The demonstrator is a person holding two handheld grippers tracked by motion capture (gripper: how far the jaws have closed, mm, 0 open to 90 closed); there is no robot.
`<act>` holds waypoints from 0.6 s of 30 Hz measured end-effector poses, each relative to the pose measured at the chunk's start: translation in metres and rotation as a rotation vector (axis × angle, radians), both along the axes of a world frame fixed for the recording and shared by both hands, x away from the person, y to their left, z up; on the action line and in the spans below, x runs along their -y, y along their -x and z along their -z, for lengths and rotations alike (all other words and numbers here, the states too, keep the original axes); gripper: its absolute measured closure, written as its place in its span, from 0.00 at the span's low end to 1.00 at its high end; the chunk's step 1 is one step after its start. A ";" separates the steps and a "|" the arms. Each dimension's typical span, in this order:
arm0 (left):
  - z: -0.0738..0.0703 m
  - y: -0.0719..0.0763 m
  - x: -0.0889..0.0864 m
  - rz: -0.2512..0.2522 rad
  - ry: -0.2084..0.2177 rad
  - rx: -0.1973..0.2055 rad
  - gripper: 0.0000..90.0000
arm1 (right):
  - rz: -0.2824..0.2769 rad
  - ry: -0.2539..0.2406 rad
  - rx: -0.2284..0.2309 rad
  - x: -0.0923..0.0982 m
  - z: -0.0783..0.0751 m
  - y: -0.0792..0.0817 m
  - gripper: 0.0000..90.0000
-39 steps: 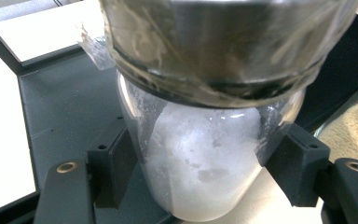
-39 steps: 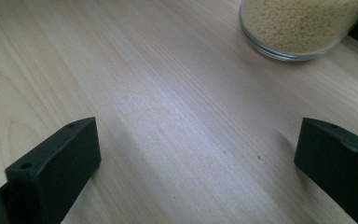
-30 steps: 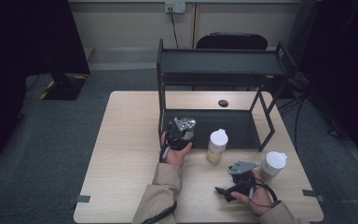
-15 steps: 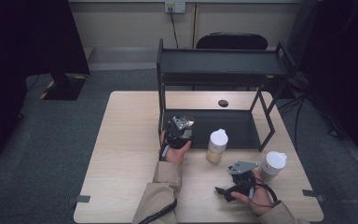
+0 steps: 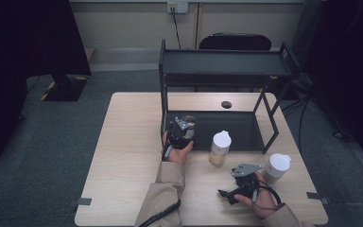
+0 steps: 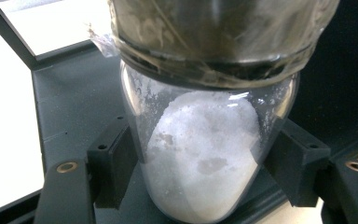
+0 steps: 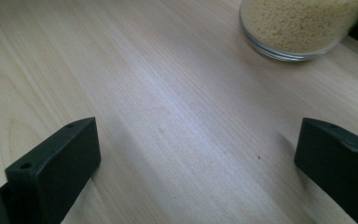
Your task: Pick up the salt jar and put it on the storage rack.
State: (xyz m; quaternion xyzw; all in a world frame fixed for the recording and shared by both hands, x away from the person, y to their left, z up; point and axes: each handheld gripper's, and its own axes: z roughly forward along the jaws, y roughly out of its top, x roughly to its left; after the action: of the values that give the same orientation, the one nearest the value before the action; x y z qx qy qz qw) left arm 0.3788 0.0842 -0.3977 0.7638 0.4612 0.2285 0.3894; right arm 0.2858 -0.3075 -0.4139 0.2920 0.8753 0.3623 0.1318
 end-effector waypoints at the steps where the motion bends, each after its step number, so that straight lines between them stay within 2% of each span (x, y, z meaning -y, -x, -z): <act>1: 0.000 0.000 0.000 0.000 -0.004 0.000 0.34 | 0.000 0.000 0.000 0.000 0.000 0.000 0.00; 18: 0.002 -0.006 0.004 -0.016 -0.004 -0.001 0.34 | 0.000 0.000 0.000 0.000 0.000 0.000 0.00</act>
State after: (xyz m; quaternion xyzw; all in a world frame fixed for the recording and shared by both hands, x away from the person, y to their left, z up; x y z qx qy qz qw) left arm 0.3852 0.0806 -0.3993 0.7609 0.4671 0.2321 0.3860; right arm 0.2858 -0.3075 -0.4139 0.2921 0.8752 0.3624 0.1317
